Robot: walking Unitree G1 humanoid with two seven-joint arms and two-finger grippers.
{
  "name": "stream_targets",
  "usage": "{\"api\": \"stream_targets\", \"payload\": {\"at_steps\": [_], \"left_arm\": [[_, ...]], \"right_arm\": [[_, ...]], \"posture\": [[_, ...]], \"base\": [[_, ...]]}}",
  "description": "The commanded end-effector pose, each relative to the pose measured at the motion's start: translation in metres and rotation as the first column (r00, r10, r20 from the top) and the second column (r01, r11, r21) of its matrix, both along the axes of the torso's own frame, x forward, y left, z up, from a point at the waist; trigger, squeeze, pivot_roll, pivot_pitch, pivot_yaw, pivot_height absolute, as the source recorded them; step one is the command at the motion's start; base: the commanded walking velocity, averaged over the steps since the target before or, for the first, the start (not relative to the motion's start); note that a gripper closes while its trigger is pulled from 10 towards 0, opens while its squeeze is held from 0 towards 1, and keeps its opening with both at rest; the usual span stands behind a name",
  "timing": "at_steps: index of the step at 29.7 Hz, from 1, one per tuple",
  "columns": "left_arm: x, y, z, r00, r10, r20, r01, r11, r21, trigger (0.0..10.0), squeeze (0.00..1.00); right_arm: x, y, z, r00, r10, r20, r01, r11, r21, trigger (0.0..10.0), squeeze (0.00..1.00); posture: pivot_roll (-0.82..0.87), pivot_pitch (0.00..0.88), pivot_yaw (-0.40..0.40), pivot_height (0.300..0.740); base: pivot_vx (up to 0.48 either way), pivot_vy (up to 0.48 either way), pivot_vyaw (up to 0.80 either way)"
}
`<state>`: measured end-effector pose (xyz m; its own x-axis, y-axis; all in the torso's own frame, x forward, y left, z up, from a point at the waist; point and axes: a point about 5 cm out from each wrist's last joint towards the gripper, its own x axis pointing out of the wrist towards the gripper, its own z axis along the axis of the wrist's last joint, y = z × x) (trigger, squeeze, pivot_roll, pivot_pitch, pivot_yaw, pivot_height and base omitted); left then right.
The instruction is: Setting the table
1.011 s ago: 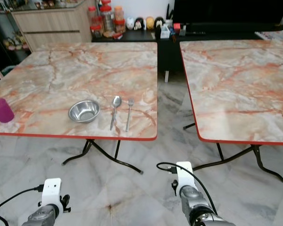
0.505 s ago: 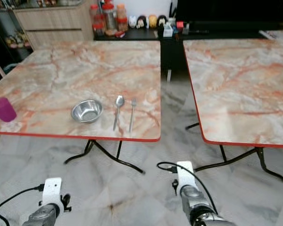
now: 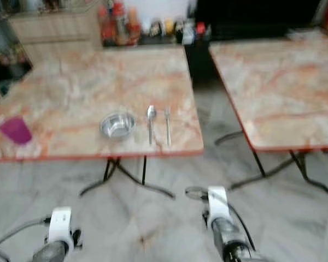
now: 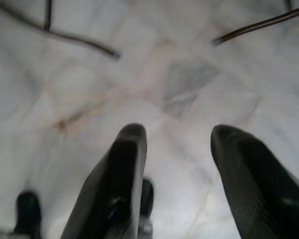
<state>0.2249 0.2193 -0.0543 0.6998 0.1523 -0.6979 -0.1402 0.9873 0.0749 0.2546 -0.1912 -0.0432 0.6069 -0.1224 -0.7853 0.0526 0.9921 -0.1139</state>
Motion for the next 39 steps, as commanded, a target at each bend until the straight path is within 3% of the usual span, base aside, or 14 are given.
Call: {"api": "stream_targets", "payload": {"at_steps": [1, 32, 39], "left_arm": [[-0.0056, 0.0054, -0.0027, 1.0, 0.016, -0.025, -0.016, 1.0, 0.014, 10.0, 0.0], [-0.006, 0.0056, -0.0025, 1.0, 0.006, -0.016, -0.006, 1.0, 0.023, 10.0, 0.0], [-0.0062, 0.0058, -0.0025, 1.0, 0.0, -0.018, 0.0, 1.0, 0.023, 10.0, 0.0]], "right_arm": [[0.0046, 0.0092, 0.0022, 1.0, 0.015, 0.015, -0.015, 1.0, 0.02, 10.0, 0.0], [0.0032, 0.009, 0.0012, 1.0, 0.017, 0.007, -0.017, 1.0, 0.01, 10.0, 0.0], [0.0022, 0.0092, 0.0003, 1.0, 0.02, -0.01, -0.02, 1.0, 0.004, 10.0, 0.0]], "posture": [[-0.03, 0.0, 0.049, 0.74], [-0.03, 0.0, 0.05, 0.74], [-0.03, 0.0, 0.055, 0.74]], "base": [[0.0, 0.0, 0.0], [0.0, 0.0, 0.0], [0.301, 0.0, 0.0]]}}
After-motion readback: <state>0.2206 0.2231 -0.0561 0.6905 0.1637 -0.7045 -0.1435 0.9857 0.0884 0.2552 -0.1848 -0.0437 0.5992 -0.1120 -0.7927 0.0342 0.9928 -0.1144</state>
